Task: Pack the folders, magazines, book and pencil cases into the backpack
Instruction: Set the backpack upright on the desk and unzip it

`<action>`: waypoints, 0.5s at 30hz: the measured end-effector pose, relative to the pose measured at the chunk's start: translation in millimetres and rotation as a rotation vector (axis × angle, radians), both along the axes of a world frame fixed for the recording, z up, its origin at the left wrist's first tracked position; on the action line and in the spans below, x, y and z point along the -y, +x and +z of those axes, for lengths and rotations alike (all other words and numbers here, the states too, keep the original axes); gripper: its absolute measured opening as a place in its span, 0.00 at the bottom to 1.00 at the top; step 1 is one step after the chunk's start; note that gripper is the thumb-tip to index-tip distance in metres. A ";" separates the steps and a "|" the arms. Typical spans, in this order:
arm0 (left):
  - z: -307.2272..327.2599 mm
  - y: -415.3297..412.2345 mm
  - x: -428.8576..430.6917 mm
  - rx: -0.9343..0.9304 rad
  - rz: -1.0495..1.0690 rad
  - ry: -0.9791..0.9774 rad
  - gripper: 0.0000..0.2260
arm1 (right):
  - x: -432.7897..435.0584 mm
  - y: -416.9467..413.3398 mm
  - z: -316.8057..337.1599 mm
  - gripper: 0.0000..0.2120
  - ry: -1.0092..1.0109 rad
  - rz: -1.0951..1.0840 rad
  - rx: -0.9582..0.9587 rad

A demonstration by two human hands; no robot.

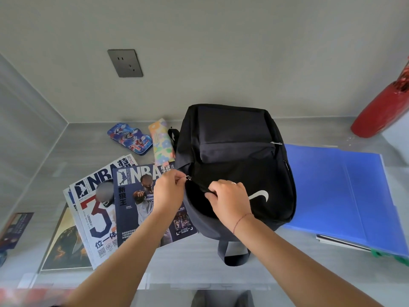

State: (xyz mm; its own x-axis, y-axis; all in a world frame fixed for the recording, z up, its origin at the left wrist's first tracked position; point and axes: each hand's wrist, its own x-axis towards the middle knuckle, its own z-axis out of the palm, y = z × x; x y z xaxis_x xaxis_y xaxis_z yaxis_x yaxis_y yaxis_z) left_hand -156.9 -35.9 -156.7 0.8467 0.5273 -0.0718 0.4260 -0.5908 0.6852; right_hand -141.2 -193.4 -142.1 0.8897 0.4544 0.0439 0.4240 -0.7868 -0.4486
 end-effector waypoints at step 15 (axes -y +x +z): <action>0.0 60.1 -13.3 -0.076 -0.122 0.282 0.16 | 22.5 39.7 58.7 0.08 0.198 -0.079 0.129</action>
State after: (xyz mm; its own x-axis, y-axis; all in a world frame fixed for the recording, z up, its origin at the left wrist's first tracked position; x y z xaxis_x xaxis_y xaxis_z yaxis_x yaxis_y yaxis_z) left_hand -96.8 -22.6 -156.7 0.9029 0.4299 -0.0028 0.3838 -0.8032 0.4556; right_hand -101.5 -216.0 -83.4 0.9033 0.3548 0.2410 0.4285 -0.7217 -0.5436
